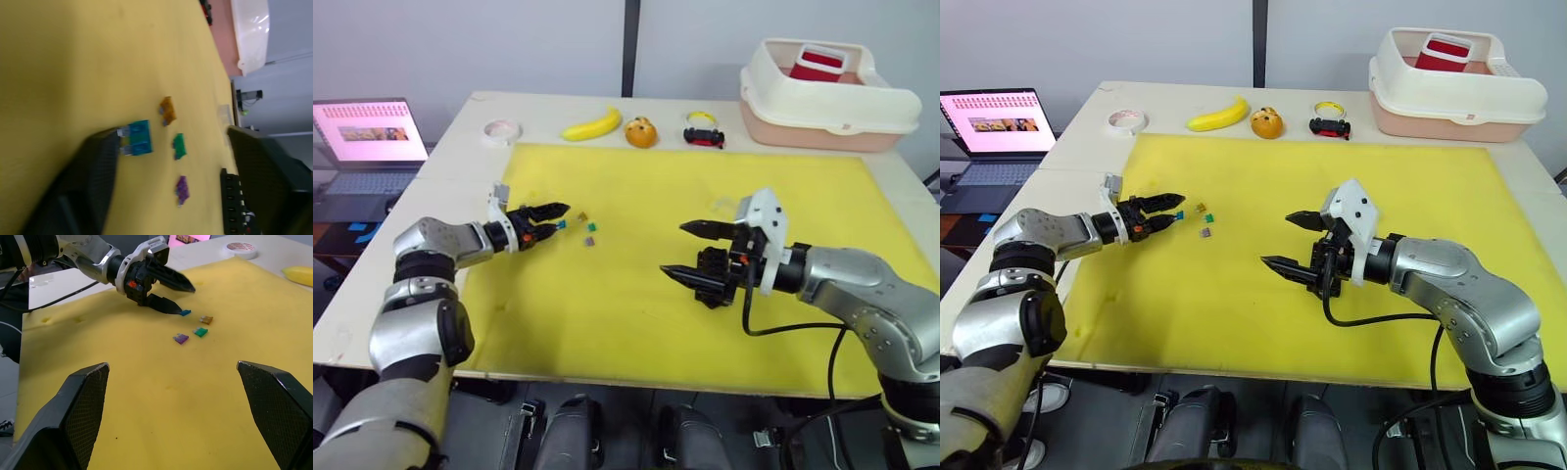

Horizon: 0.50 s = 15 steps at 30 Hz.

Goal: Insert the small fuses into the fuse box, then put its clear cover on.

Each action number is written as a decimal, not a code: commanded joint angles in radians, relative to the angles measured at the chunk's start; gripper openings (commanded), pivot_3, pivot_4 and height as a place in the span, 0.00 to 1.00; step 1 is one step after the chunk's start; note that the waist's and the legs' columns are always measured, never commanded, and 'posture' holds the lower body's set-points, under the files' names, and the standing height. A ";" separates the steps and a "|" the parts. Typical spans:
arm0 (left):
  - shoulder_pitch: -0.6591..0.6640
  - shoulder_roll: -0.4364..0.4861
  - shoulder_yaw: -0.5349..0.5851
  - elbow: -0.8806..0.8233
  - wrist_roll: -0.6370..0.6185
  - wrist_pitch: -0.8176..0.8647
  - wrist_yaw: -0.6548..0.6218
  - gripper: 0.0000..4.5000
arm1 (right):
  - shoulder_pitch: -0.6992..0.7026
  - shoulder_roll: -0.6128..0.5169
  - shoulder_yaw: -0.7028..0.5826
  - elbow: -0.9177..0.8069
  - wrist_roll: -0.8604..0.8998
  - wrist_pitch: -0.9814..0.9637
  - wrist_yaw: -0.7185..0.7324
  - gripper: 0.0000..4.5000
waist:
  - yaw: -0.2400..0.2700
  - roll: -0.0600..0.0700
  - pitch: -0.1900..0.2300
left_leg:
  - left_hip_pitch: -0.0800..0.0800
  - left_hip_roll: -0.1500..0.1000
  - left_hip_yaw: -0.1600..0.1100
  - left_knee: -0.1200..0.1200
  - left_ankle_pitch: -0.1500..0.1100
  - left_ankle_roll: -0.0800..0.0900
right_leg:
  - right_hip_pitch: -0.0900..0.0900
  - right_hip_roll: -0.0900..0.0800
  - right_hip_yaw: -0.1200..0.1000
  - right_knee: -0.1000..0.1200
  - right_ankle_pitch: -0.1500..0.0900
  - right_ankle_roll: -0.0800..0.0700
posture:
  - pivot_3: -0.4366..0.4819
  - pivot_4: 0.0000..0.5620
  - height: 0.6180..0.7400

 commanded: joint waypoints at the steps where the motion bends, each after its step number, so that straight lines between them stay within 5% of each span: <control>1: -0.002 -0.030 -0.013 0.029 0.017 0.007 -0.004 0.69 | -0.003 -0.010 -0.021 -0.035 -0.003 -0.013 -0.003 1.00 | 0.000 0.000 0.000 | 0.000 0.000 0.000 0.000 0.000 -0.001 | 0.000 0.000 0.000 0.000 0.000 0.000 | 0.48 0.27 1.00; 14: 0.008 -0.037 -0.013 0.025 0.033 0.003 -0.017 0.69 | -0.001 -0.015 -0.019 -0.032 -0.022 -0.020 0.007 1.00 | -0.002 0.000 0.000 | 0.000 0.000 0.000 0.000 -0.001 0.002 | 0.000 0.000 0.000 0.000 0.000 0.000 | 0.48 0.27 1.00; 15: 0.010 -0.037 -0.016 0.023 0.036 0.001 -0.017 0.63 | 0.000 -0.015 -0.018 -0.032 -0.024 -0.020 0.008 1.00 | -0.002 0.000 0.000 | 0.000 0.000 0.000 0.000 -0.001 0.002 | 0.000 0.000 0.000 0.000 0.000 0.000 | 0.48 0.27 1.00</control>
